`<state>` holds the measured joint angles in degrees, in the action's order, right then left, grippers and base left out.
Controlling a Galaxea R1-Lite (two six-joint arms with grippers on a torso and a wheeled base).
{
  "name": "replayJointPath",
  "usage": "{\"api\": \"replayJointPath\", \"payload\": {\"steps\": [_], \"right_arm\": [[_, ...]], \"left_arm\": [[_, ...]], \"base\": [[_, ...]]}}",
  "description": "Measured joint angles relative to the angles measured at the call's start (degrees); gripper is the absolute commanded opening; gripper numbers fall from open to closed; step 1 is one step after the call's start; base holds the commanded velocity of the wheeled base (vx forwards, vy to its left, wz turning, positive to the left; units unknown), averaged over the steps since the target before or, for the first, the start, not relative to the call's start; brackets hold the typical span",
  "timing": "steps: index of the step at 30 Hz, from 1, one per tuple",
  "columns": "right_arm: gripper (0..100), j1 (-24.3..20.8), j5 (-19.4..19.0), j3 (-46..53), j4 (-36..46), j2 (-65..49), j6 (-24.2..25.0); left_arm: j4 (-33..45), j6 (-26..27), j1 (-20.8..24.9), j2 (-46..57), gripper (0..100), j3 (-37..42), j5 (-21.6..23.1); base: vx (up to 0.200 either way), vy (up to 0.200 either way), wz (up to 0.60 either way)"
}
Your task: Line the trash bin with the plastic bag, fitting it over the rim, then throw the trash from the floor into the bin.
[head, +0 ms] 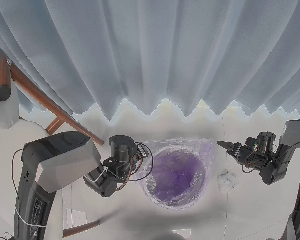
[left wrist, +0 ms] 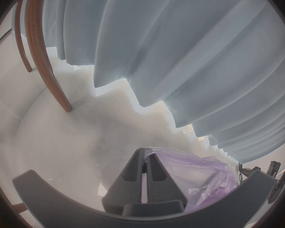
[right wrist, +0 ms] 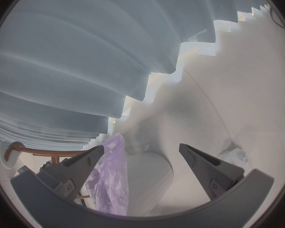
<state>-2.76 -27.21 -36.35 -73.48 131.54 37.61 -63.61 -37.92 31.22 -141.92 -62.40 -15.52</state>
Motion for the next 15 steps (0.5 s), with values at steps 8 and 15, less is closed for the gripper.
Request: {"api": "replayJointPath", "payload": {"steps": [8, 15], "right_arm": [[100, 0.04, -0.02, 6.42, -5.69, -0.94, -0.06], [100, -0.07, -0.02, 10.47, -6.61, -1.94, -2.04]], "left_arm": [[-1.58, -0.26, 0.56, 1.60, 100, 3.23, -1.19], [-8.45, -0.55, 0.65, 3.12, 100, 7.17, -2.18]], "base": [[0.000, 0.000, 0.00], [0.000, 0.000, 0.00]]}}
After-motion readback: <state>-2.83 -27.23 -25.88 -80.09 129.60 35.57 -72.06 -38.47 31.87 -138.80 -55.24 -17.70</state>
